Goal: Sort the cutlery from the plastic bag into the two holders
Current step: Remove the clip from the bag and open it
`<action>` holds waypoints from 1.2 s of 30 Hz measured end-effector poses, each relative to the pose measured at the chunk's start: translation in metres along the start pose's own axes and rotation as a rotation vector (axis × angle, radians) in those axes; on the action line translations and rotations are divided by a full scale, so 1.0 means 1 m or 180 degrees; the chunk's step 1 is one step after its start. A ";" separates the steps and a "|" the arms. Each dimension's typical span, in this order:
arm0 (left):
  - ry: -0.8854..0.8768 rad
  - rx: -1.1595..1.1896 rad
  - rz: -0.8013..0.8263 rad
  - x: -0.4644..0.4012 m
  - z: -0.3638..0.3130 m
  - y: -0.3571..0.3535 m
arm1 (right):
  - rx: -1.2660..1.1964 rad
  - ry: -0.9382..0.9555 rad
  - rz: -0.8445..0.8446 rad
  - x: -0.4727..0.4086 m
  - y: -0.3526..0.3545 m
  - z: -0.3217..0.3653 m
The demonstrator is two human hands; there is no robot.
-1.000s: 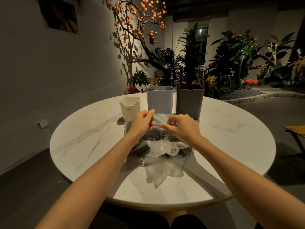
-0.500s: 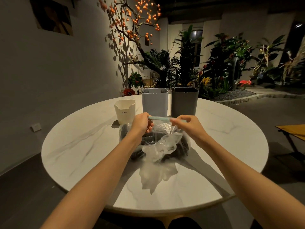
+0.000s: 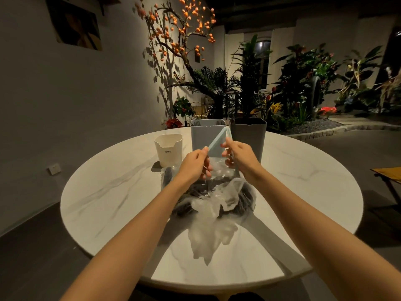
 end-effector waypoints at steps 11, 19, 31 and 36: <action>0.0369 0.0308 0.0205 0.001 0.004 -0.007 | -0.0506 -0.0516 0.0593 -0.015 -0.050 0.010; 0.0132 -0.0189 0.0332 -0.003 -0.001 0.012 | -0.0275 -0.0225 0.0776 -0.027 -0.078 0.024; 0.0090 -0.1681 -0.0603 0.013 0.028 0.080 | 0.0165 -0.0415 0.1135 -0.010 -0.113 0.005; 0.0189 -0.1046 -0.0672 0.019 0.036 0.090 | 0.0126 -0.0247 0.1134 -0.007 -0.125 0.005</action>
Point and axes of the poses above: each hand's wrist, its own x-axis away from the middle knuckle, its own y-axis out of the back of the hand, z = x × y, the point moved 9 cm from there along -x, towards the middle knuckle, and after that the axes turned 10 degrees about x, right-handed, at the moved point
